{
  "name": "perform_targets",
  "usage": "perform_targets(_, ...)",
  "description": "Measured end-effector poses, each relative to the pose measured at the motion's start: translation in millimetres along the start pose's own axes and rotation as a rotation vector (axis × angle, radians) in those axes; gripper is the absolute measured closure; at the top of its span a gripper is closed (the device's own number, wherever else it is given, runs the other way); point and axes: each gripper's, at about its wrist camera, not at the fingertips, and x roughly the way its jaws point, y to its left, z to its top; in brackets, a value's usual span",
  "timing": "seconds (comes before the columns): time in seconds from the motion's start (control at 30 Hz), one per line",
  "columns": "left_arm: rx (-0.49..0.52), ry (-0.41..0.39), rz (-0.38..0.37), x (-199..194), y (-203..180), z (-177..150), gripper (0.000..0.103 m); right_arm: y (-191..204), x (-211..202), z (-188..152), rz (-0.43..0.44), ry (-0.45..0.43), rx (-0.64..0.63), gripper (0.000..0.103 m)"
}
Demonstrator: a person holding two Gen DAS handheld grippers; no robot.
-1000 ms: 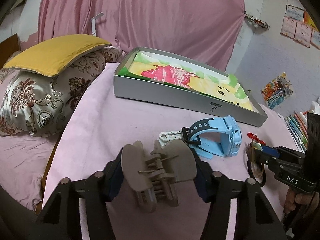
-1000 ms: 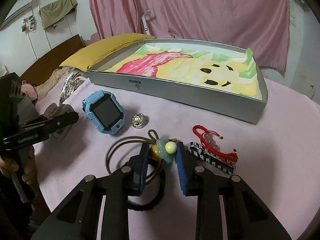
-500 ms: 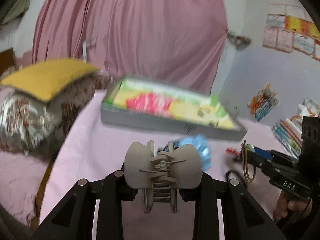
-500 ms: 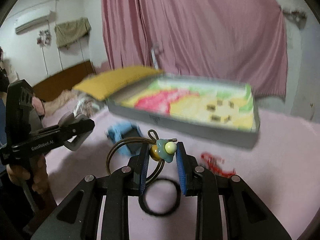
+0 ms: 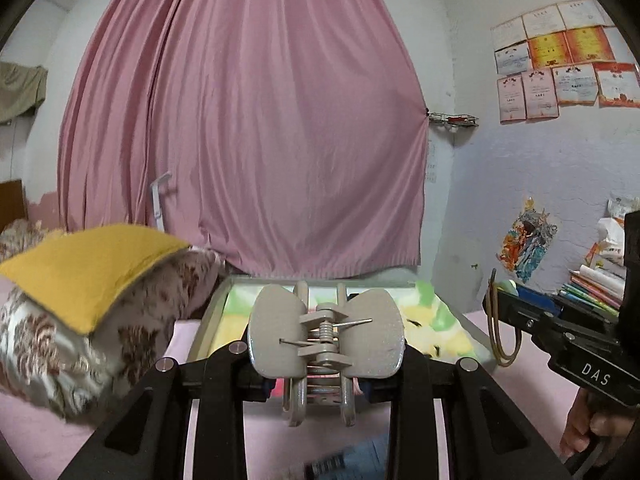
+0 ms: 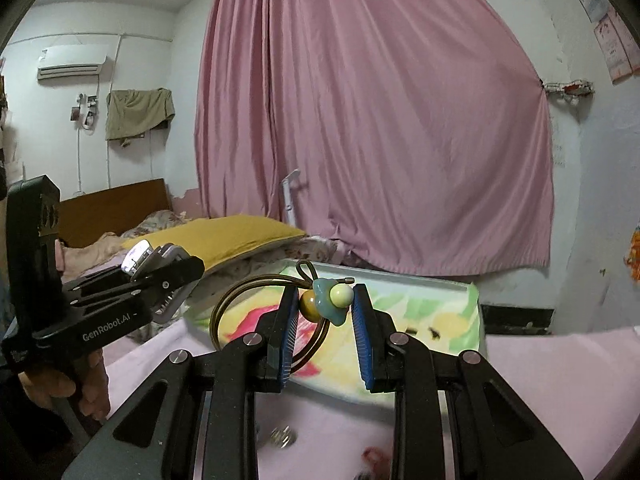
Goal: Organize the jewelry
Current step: 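Carry both items into the grey tray and open both tools to release them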
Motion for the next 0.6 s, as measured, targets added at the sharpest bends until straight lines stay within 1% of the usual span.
perform_targets(0.07, -0.001, 0.016, 0.001, 13, 0, 4, 0.075, -3, 13, 4, -0.006, 0.015, 0.004, 0.079)
perform_targets(0.13, -0.014, 0.055, -0.012, 28, 3, 7, 0.075, -7, 28, 6, -0.009, 0.045, 0.018, 0.079)
perform_targets(0.33, -0.1, 0.291, -0.016, 81, 24, 0, 0.075, -25, 73, 2, -0.004, 0.192, 0.088, 0.079)
perform_targets(0.37, -0.114, 0.338, -0.011, 91, 27, -2, 0.075, -28, 81, -1, -0.002, 0.227, 0.096, 0.079)
perform_targets(0.43, -0.135, 0.404, -0.018, 103, 32, -10, 0.075, -31, 92, -11, 0.01, 0.288, 0.116, 0.079)
perform_targets(0.5, -0.156, 0.463, -0.023, 112, 38, -19, 0.075, -35, 103, -19, 0.024, 0.343, 0.138, 0.079)
perform_targets(0.6, -0.157, 0.51, -0.025, 120, 39, -27, 0.075, -41, 117, -30, 0.038, 0.42, 0.159, 0.079)
